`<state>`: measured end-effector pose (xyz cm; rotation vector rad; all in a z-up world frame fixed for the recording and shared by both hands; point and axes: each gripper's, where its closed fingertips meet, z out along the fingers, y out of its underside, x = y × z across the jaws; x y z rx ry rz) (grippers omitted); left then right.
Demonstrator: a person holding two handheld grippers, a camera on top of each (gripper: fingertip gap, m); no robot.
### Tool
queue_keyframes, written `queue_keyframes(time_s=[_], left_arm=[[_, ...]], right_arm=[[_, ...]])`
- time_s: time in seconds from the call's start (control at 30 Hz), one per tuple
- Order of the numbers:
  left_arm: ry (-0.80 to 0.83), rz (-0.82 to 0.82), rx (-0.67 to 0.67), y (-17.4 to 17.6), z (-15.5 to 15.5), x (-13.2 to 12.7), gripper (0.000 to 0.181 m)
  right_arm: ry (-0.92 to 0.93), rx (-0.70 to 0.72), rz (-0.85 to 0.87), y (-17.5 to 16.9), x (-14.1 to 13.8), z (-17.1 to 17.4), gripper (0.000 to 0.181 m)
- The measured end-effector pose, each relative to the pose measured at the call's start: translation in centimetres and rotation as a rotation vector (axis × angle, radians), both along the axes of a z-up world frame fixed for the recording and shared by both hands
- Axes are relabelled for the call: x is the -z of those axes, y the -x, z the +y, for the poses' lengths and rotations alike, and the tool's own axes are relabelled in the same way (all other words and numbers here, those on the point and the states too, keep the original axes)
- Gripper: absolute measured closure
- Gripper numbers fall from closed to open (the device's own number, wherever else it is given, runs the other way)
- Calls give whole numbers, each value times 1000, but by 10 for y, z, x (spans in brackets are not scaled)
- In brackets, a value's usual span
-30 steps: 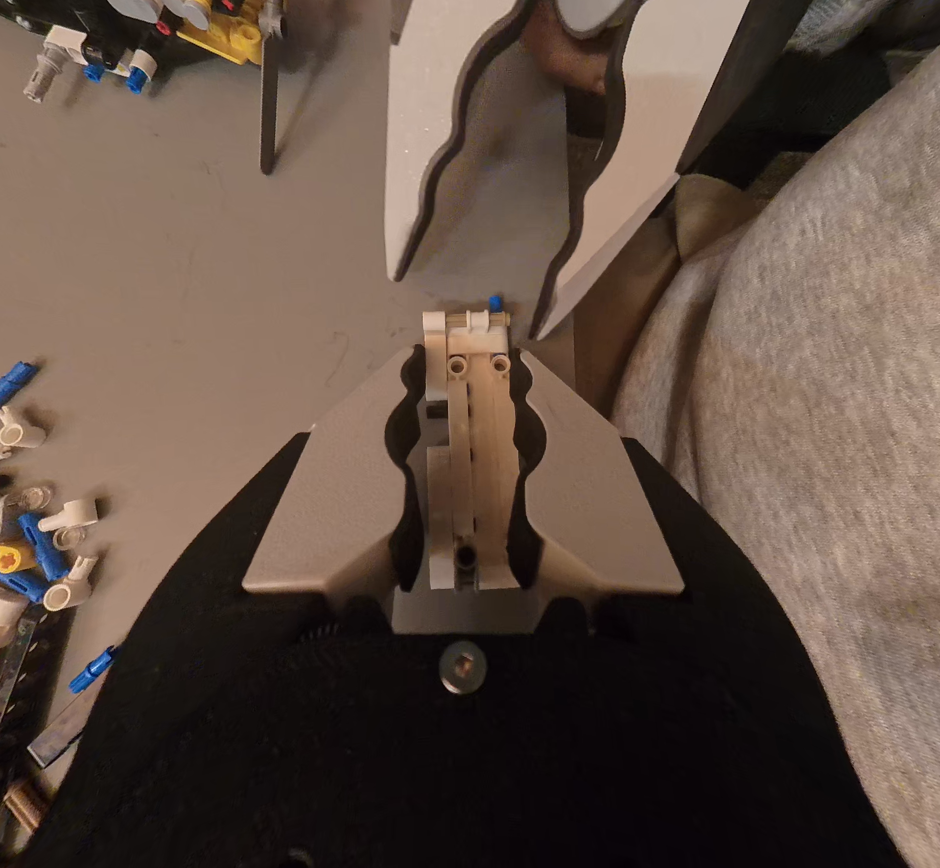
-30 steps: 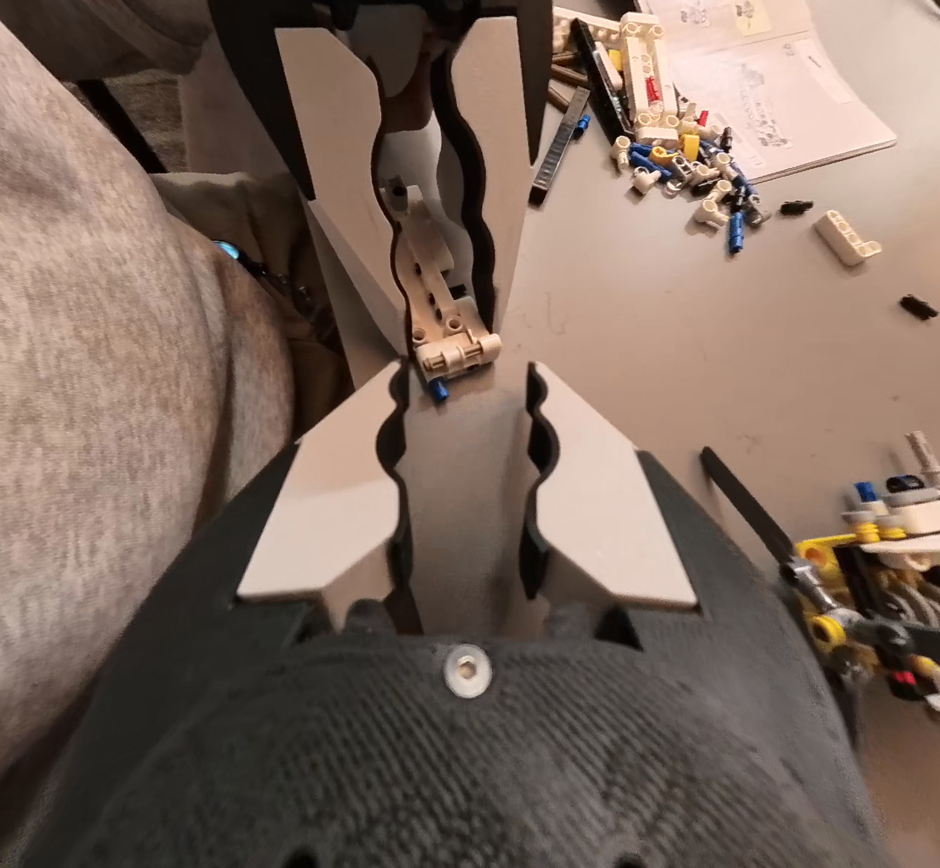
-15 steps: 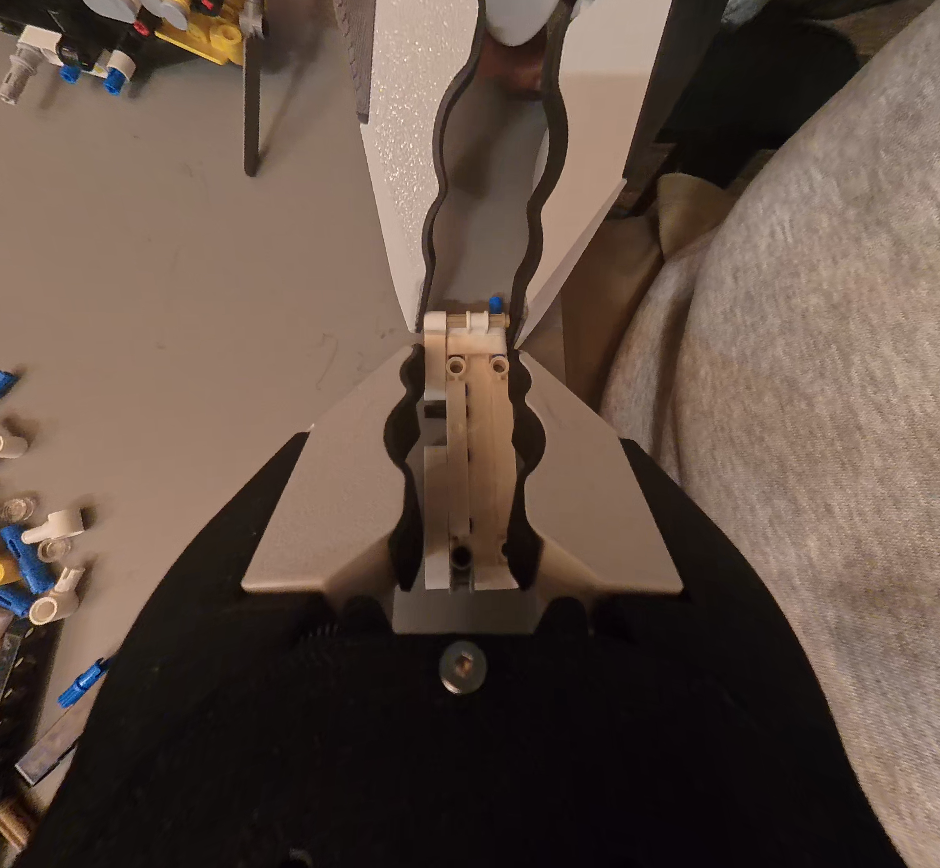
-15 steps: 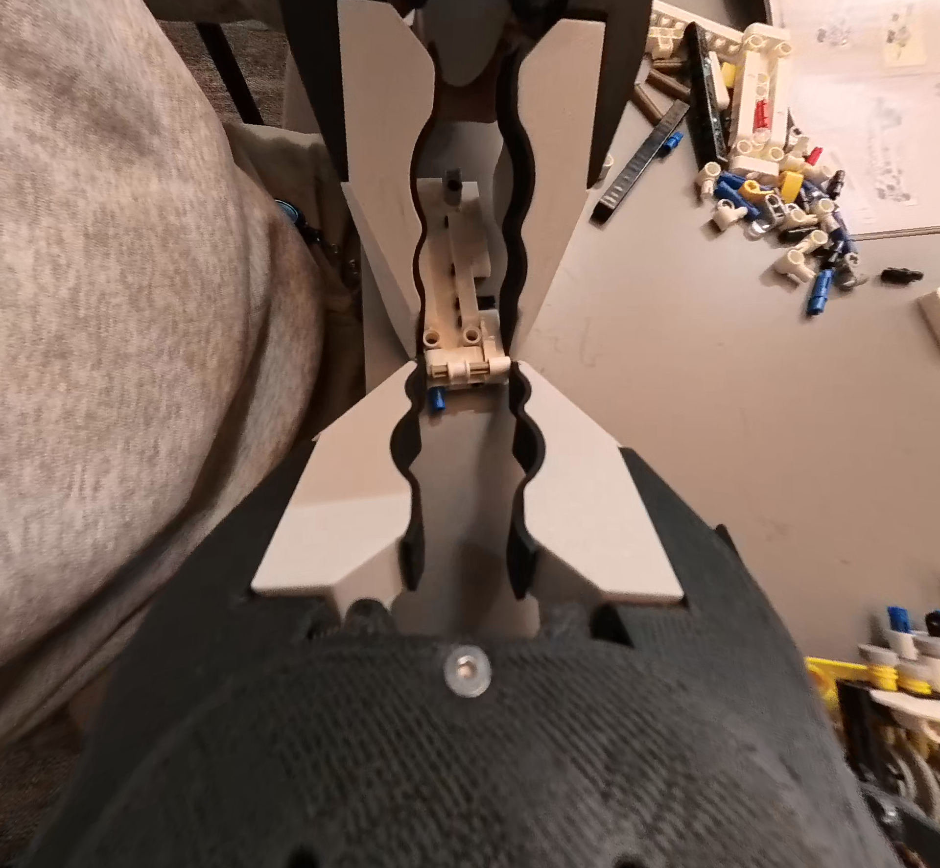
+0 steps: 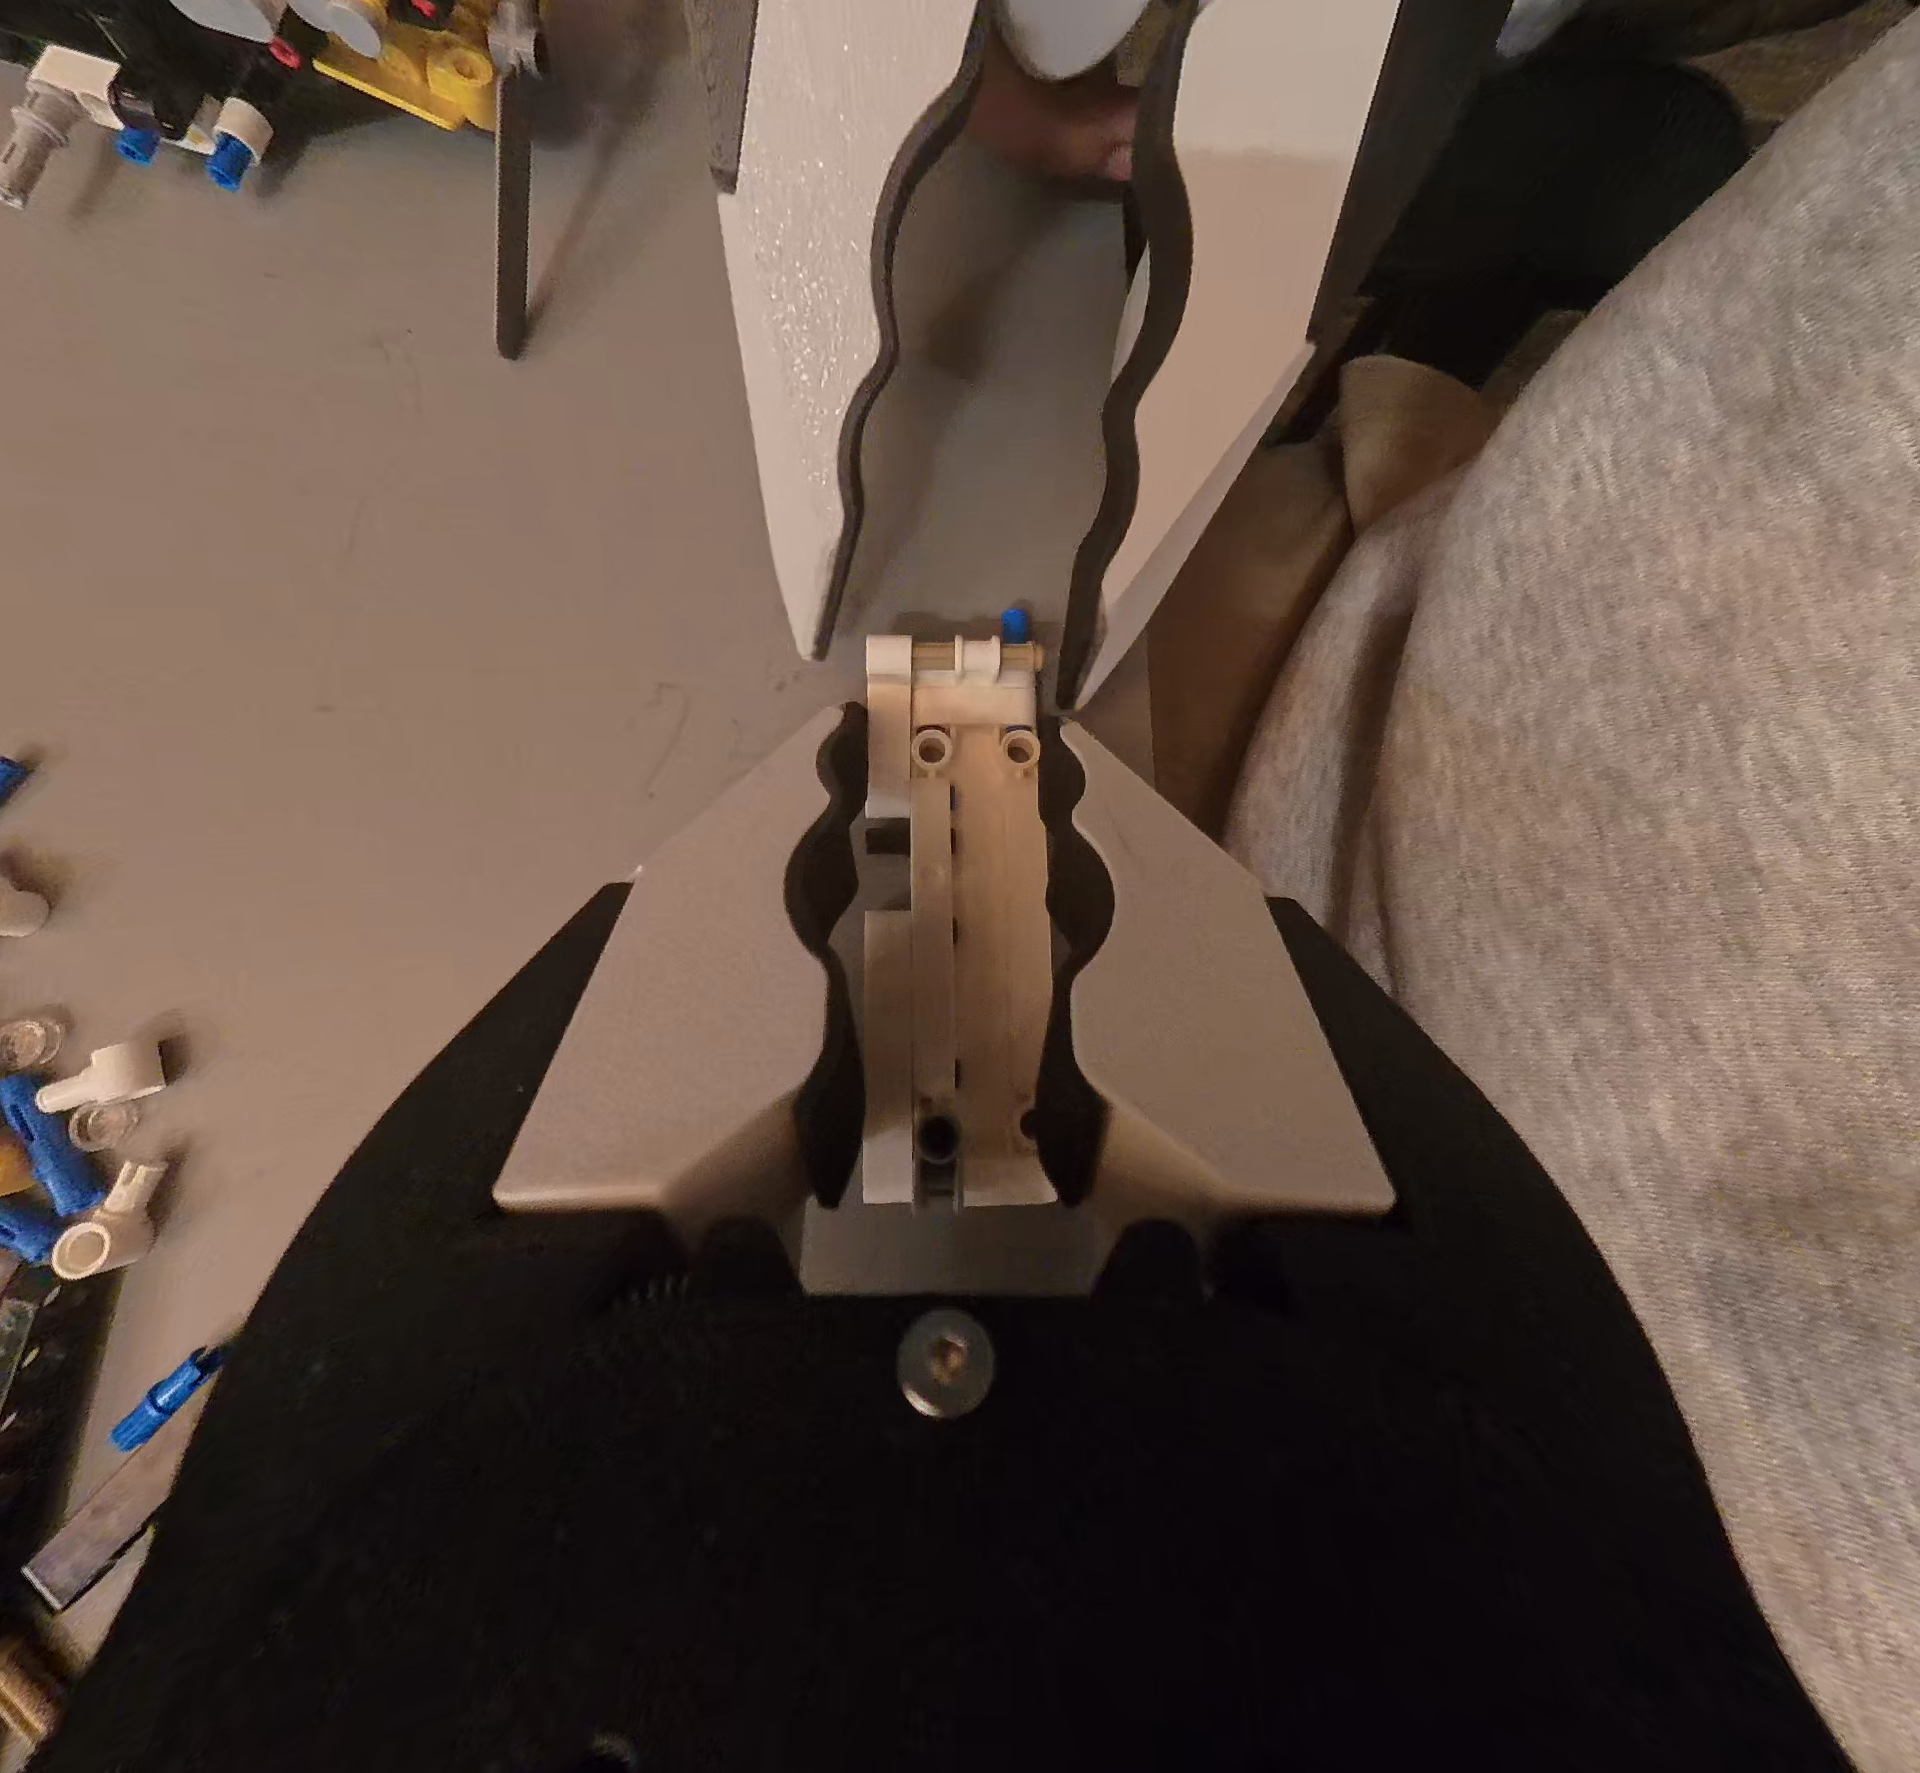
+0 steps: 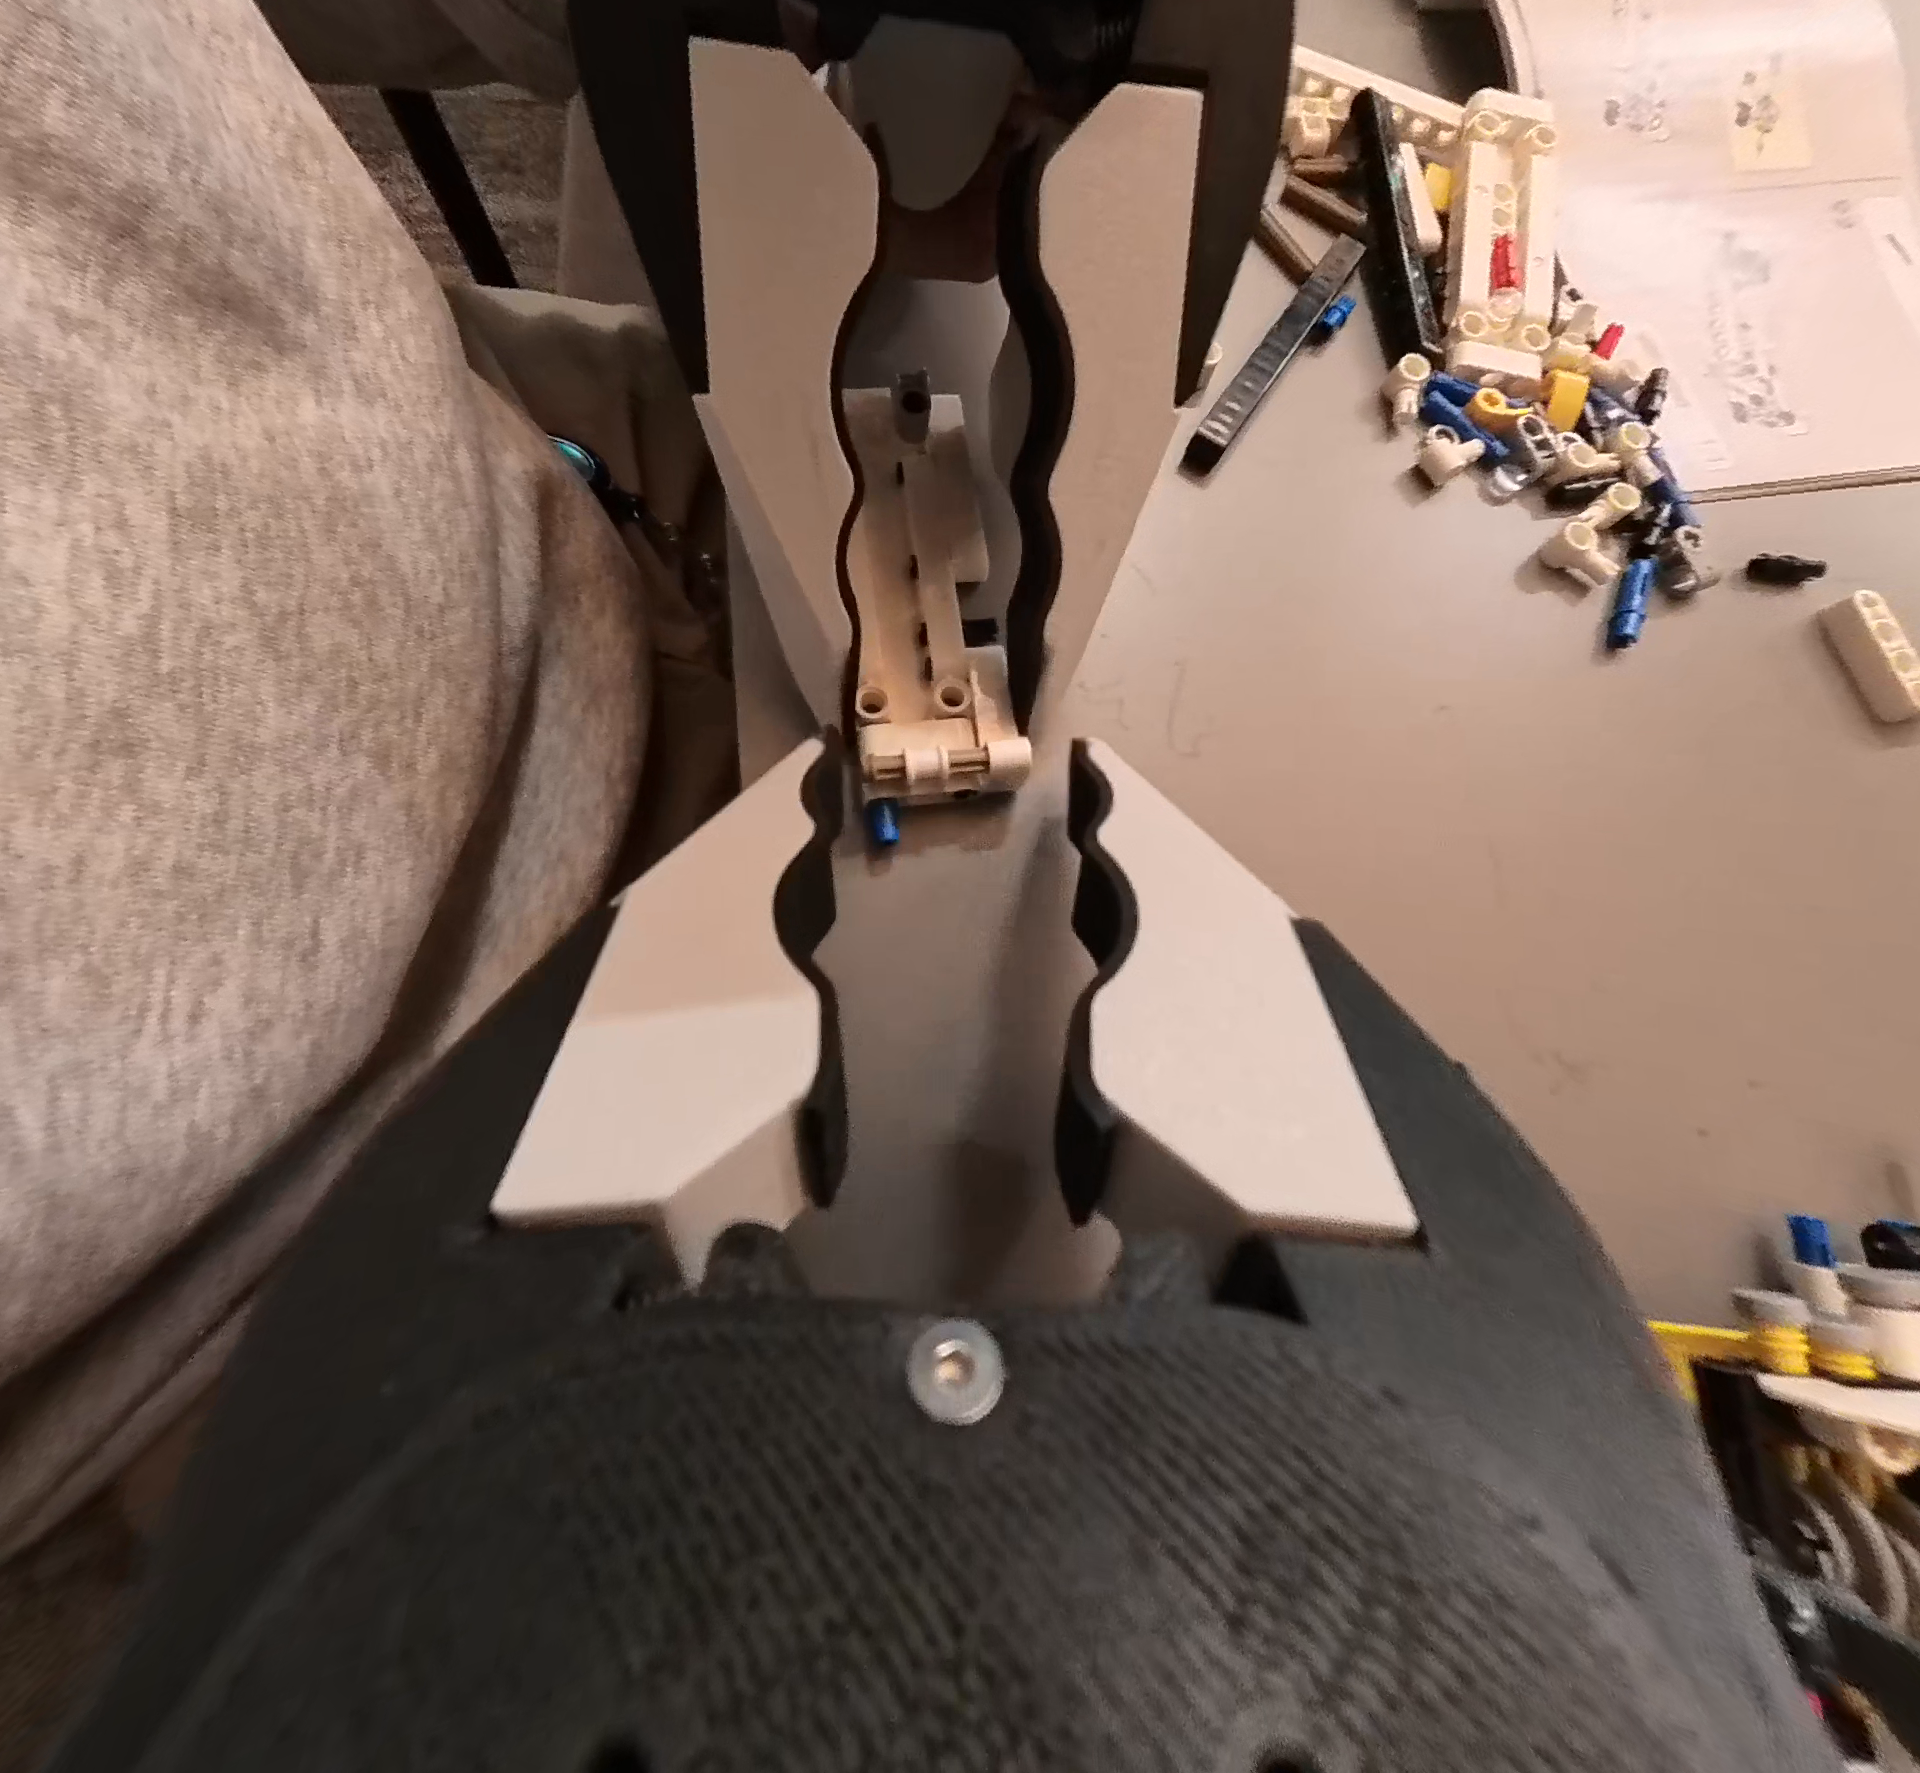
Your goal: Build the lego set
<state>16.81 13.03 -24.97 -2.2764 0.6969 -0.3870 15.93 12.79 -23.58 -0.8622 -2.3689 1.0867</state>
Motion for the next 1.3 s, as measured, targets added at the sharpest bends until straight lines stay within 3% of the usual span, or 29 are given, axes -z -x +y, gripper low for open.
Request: queue_keyframes(time_s=[0.17, 0.67, 0.9, 1.3], left_arm=[[0, 0, 1, 0, 0, 0, 149], [4, -7, 1, 0, 0, 0, 149], [-6, 11, -6, 1, 0, 0, 148], [2, -2, -7, 1, 0, -1, 148]], right_arm=[[-9, -18, 4, 0, 1, -1, 150], [33, -35, -42, 1, 1, -1, 151], [52, 61, -65, 3, 3, 5, 142], [57, 52, -5, -12, -4, -3, 158]])
